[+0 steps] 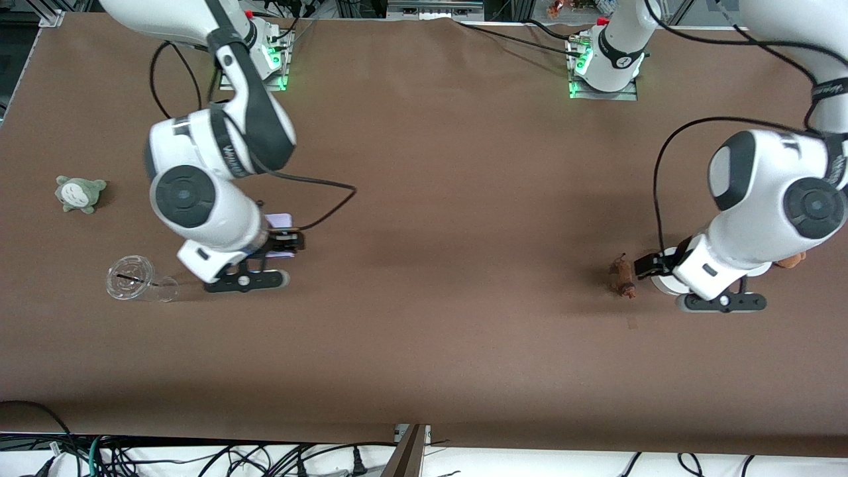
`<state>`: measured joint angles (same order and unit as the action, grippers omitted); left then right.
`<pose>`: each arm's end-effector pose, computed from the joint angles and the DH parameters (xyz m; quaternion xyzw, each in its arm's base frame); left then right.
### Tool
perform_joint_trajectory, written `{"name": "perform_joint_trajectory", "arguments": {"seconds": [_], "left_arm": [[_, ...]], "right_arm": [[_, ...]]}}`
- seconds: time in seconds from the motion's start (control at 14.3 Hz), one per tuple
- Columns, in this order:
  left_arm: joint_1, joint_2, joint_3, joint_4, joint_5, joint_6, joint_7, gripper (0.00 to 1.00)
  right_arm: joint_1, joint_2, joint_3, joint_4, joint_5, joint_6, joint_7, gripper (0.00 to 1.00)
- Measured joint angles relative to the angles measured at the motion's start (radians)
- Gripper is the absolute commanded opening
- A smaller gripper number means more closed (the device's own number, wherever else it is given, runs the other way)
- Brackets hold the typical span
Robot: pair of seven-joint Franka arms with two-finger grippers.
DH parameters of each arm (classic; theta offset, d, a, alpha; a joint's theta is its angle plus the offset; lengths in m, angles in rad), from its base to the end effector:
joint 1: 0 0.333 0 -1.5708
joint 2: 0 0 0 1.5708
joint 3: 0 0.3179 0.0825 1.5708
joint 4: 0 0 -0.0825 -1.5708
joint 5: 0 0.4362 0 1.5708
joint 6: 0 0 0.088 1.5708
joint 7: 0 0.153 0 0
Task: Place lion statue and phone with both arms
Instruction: 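Release the statue with the left gripper while the right gripper carries the phone, then lower the phone beside the glass cup and open the right gripper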
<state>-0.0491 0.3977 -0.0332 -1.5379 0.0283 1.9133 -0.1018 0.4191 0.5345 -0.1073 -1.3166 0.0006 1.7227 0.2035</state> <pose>0.7187 -0.0538 0.3608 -0.9999 -0.0061 0.0104 0.0078 0.7027 0.2399 0.3620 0.9959 0.0596 -0.0536 0.0425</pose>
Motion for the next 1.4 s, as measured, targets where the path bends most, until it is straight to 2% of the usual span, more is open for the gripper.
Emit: {"name": "perform_joint_trajectory", "arguments": {"seconds": [0.21,0.42,0.63,0.84,1.4], "left_arm": [[0.005,-0.105,0.000,0.006,0.000,-0.144,0.010,1.00],[0.005,-0.219,0.000,0.005,0.000,-0.270,-0.002,1.00],[0.005,-0.290,0.000,0.005,0.000,-0.345,-0.008,1.00],[0.006,-0.308,0.003,0.003,0.000,-0.373,-0.010,1.00],[0.015,-0.308,0.004,0.001,-0.003,-0.379,-0.071,1.00]], "right_arm": [[-0.023,-0.015,-0.076,-0.072,0.012,0.036,-0.122,0.01],[-0.066,-0.009,-0.084,-0.183,0.014,0.191,-0.190,0.01],[-0.094,0.020,-0.084,-0.283,0.047,0.364,-0.214,0.01],[-0.103,0.064,-0.085,-0.342,0.054,0.505,-0.223,0.01],[-0.182,0.170,-0.084,-0.351,0.076,0.702,-0.306,0.01]]}}
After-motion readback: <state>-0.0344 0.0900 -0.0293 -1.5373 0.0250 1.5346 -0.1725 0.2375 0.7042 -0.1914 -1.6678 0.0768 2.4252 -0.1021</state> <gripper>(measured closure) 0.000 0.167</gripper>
